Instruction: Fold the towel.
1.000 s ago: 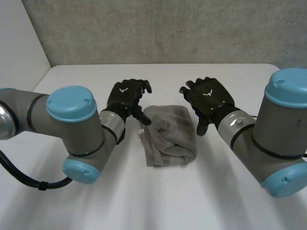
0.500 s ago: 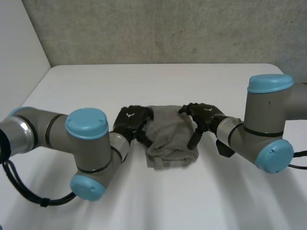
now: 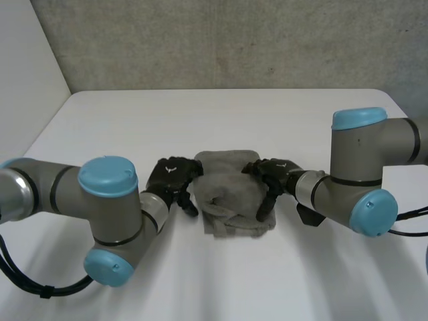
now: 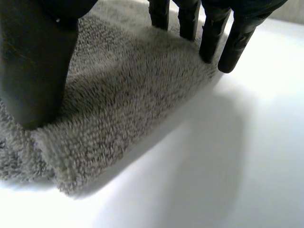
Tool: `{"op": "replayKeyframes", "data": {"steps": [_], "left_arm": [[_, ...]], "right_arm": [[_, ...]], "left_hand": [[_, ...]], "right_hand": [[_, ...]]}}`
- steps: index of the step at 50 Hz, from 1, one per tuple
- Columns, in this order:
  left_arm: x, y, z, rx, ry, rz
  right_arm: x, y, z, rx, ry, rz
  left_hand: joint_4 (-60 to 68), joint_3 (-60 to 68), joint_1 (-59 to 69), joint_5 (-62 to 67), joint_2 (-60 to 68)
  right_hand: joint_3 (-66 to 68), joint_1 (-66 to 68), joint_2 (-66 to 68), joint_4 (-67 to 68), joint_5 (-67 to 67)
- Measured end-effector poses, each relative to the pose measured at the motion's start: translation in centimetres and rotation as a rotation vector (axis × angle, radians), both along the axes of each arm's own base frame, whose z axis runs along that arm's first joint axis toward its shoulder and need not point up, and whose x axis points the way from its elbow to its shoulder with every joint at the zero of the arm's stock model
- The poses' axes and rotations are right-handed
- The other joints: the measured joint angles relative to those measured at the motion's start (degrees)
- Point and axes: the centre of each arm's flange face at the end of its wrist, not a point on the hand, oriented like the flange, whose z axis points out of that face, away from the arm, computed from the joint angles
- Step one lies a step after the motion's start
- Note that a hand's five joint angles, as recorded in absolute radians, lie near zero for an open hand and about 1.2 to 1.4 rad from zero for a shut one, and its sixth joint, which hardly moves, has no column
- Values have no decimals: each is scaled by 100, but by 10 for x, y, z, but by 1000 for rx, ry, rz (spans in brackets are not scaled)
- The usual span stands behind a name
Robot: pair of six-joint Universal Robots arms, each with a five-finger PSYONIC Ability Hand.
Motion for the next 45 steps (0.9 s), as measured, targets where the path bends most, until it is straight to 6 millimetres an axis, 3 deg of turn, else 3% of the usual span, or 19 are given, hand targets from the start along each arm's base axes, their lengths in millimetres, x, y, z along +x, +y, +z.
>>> {"op": "replayKeyframes", "data": {"steps": [6,11,17,23,30,45], "left_arm": [[1,-4,38,-75,56,12],[11,-11,83,-165,113,43],[33,-16,141,-278,169,99],[54,-15,182,-313,178,148],[70,-5,208,-274,146,195],[82,-6,215,-246,115,251]], "right_arm": [[0,3,37,-81,-38,5],[-3,7,86,-182,-106,-17],[-18,9,143,-286,-203,-140],[-39,8,175,-368,-227,-306],[-53,11,189,-424,-217,-413],[-53,16,194,-479,-207,-402]], "left_hand": [[-74,-68,-29,-65,-61],[-393,-393,-287,-401,-384],[-607,-670,-533,-666,-644],[-1679,-1692,-1538,-1688,-1567],[-2054,-2073,-1893,-1991,-2028],[-2055,-2083,-1896,-1991,-2028]], "right_hand": [[0,0,0,0,0],[0,0,0,0,0],[0,1,0,0,0],[0,0,0,0,0],[0,1,0,0,0],[0,1,0,0,0]]}}
